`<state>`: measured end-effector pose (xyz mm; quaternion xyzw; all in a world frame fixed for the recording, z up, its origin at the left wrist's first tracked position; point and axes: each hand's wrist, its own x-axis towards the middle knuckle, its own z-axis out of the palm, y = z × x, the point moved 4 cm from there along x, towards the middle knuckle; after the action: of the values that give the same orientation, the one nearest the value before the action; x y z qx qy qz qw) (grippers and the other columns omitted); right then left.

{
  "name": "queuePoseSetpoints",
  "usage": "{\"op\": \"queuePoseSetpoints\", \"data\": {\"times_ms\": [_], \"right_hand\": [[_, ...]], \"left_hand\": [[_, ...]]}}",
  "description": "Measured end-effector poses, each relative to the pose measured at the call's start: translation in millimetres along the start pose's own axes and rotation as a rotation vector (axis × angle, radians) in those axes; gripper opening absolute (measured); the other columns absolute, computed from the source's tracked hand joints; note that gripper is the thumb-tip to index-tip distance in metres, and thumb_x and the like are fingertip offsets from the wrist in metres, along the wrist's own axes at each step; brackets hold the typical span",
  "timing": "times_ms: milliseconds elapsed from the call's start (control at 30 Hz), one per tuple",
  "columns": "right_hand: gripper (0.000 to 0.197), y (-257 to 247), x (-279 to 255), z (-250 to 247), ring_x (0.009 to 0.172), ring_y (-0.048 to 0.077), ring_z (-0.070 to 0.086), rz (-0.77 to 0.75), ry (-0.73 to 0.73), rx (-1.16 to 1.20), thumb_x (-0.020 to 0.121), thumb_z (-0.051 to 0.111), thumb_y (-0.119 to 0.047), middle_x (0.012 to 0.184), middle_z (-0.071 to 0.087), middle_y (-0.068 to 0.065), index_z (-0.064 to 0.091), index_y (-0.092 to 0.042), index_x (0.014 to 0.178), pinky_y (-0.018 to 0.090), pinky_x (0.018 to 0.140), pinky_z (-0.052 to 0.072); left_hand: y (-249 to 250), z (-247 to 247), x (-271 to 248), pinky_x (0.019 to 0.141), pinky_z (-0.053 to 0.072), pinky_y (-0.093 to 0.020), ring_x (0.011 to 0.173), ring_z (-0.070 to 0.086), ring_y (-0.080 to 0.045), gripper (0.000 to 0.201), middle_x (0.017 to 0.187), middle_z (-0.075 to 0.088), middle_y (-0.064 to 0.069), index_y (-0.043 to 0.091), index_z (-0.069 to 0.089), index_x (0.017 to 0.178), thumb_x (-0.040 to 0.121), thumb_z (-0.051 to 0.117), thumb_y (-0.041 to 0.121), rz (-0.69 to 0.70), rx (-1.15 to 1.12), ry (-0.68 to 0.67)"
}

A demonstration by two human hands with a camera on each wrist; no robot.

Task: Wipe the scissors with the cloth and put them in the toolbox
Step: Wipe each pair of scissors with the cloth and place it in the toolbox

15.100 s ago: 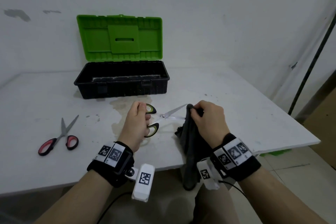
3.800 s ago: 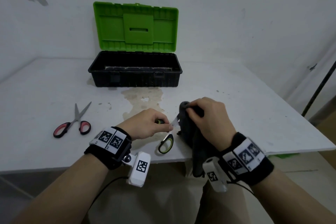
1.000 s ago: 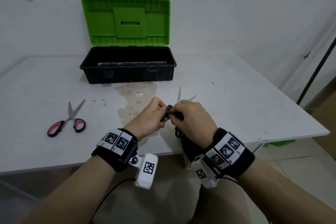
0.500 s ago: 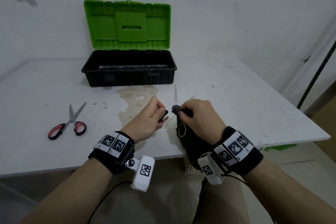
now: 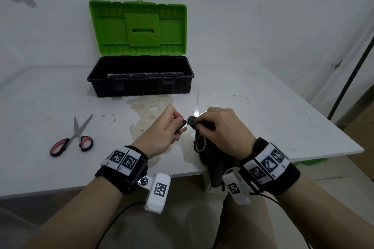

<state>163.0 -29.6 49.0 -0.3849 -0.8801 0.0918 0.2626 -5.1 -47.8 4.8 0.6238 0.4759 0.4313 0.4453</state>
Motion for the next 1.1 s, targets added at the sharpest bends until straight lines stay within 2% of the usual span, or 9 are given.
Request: {"op": "queuePoseSetpoints", "data": {"times_ms": [167, 267, 400, 600, 700, 800, 867, 1000, 1100], "right_hand": [[0.017, 0, -8, -7, 0.069, 0.010, 0.060, -0.027, -0.045, 0.016, 0.088, 0.062, -0.033, 0.075, 0.067, -0.007, 0.074, -0.021, 0.084, 0.035, 0.065, 0.051], [0.015, -3, -2, -10, 0.070, 0.008, 0.059, -0.005, 0.028, 0.005, 0.089, 0.063, -0.034, 0.077, 0.065, -0.009, 0.074, -0.023, 0.089, 0.031, 0.067, 0.051], [0.014, -7, -1, 8, 0.071, 0.011, 0.058, 0.010, -0.015, -0.052, 0.089, 0.061, -0.033, 0.080, 0.062, -0.008, 0.070, -0.023, 0.090, 0.036, 0.065, 0.052], [0.016, 29, 9, -9, 0.077, 0.014, 0.061, 0.253, 0.179, -0.068, 0.090, 0.057, -0.031, 0.082, 0.067, -0.005, 0.068, -0.019, 0.088, 0.029, 0.068, 0.050], [0.013, 31, 7, -19, 0.075, 0.008, 0.059, 0.234, 0.237, -0.028, 0.089, 0.060, -0.030, 0.081, 0.067, -0.009, 0.069, -0.021, 0.089, 0.018, 0.067, 0.044], [0.014, 17, 4, -9, 0.079, 0.011, 0.062, 0.120, 0.141, -0.032, 0.088, 0.061, -0.031, 0.084, 0.069, -0.007, 0.071, -0.021, 0.091, 0.028, 0.072, 0.050], [0.015, 19, 6, -5, 0.080, 0.013, 0.063, 0.137, 0.116, -0.044, 0.088, 0.060, -0.031, 0.085, 0.070, -0.005, 0.071, -0.021, 0.092, 0.032, 0.074, 0.051], [0.015, 45, 11, -19, 0.080, 0.014, 0.064, 0.338, 0.224, -0.044, 0.089, 0.059, -0.027, 0.083, 0.070, -0.005, 0.071, -0.019, 0.088, 0.026, 0.071, 0.046], [0.012, 47, -1, -37, 0.076, 0.008, 0.061, 0.382, 0.339, -0.012, 0.089, 0.061, -0.027, 0.081, 0.069, -0.008, 0.071, -0.020, 0.087, 0.015, 0.065, 0.039]], "left_hand": [[-1, 1, -3, 0.050, 0.032, -0.019, 0.052, 0.035, -0.006, 0.013, 0.080, 0.053, -0.008, 0.009, 0.038, 0.097, 0.108, 0.035, 0.014, -0.025, 0.050, 0.014], [2, 5, 0, 0.049, 0.032, -0.019, 0.052, 0.035, -0.006, 0.013, 0.076, 0.053, -0.004, 0.007, 0.038, 0.098, 0.108, 0.034, 0.015, -0.014, 0.069, 0.011], [2, 7, 1, 0.050, 0.032, -0.021, 0.051, 0.036, -0.006, 0.013, 0.074, 0.052, -0.002, 0.004, 0.039, 0.102, 0.108, 0.035, 0.015, 0.001, 0.078, 0.008], [-1, 3, -4, 0.052, 0.037, -0.017, 0.053, 0.039, -0.003, 0.013, 0.078, 0.054, -0.004, 0.007, 0.038, 0.098, 0.108, 0.035, 0.015, 0.004, 0.099, -0.049], [-1, 1, -2, 0.052, 0.036, -0.018, 0.054, 0.039, -0.004, 0.013, 0.077, 0.054, -0.003, 0.009, 0.039, 0.097, 0.108, 0.036, 0.015, -0.001, 0.099, -0.044], [3, 5, -3, 0.050, 0.036, -0.015, 0.051, 0.042, 0.000, 0.013, 0.078, 0.050, -0.009, 0.005, 0.038, 0.098, 0.108, 0.033, 0.011, 0.009, 0.071, -0.073], [6, 9, -3, 0.051, 0.036, -0.015, 0.052, 0.046, 0.002, 0.013, 0.080, 0.047, -0.014, 0.005, 0.038, 0.097, 0.108, 0.032, 0.008, 0.023, 0.079, -0.107], [1, 10, -6, 0.052, 0.036, -0.017, 0.054, 0.041, -0.002, 0.014, 0.079, 0.051, -0.010, 0.009, 0.038, 0.094, 0.108, 0.034, 0.010, 0.022, 0.112, -0.128], [-3, 4, -5, 0.051, 0.034, -0.017, 0.053, 0.037, -0.003, 0.013, 0.077, 0.053, -0.005, 0.005, 0.037, 0.098, 0.108, 0.034, 0.011, 0.013, 0.096, -0.081]]}}
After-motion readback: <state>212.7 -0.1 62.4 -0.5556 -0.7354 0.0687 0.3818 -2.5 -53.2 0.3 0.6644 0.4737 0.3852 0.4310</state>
